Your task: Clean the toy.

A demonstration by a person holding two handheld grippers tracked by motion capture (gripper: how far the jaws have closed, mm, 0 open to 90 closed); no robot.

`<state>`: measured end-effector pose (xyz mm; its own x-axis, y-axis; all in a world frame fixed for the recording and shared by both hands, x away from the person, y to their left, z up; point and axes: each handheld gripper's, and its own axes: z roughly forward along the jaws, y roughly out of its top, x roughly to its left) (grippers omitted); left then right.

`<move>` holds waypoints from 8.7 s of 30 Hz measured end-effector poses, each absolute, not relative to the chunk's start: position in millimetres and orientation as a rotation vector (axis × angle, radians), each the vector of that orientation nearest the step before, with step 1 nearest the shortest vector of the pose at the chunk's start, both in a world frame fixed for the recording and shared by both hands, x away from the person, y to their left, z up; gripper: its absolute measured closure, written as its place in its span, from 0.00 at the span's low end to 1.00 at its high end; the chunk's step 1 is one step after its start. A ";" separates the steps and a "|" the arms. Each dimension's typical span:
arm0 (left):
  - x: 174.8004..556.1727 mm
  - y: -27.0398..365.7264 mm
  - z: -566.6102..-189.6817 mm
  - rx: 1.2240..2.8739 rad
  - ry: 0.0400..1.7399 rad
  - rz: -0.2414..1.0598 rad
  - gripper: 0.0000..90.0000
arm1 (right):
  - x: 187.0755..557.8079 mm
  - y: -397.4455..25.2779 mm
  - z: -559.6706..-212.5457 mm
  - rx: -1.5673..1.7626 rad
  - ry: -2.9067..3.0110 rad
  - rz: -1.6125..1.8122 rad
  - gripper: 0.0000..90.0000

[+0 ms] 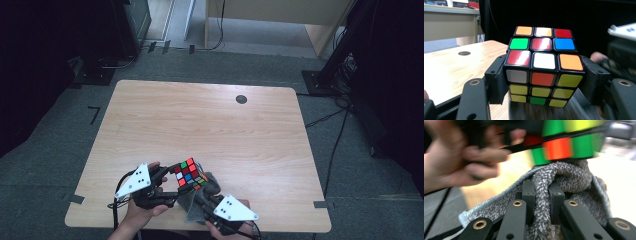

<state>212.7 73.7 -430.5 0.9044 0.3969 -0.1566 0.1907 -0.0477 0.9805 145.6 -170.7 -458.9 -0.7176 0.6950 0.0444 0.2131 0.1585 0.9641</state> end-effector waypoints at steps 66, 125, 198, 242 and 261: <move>226.6 90.4 -434.7 1.619 0.553 0.212 0.37 | 177.0 -245.5 -453.7 1.195 1.833 1.361 0.40; 217.3 46.9 -435.2 1.637 0.630 -0.031 0.29 | 147.3 -166.7 -457.5 0.794 1.883 1.307 0.38; 183.1 20.3 -462.1 1.989 0.185 0.652 0.37 | 163.5 -200.8 -434.8 1.395 2.055 1.737 0.21; 187.6 17.7 -465.5 2.033 0.220 0.576 0.38 | 156.6 -199.6 -438.7 1.477 1.958 1.705 0.38; 187.0 17.3 -468.4 1.988 0.226 0.588 0.32 | 156.4 -199.5 -438.1 1.476 1.969 1.750 0.38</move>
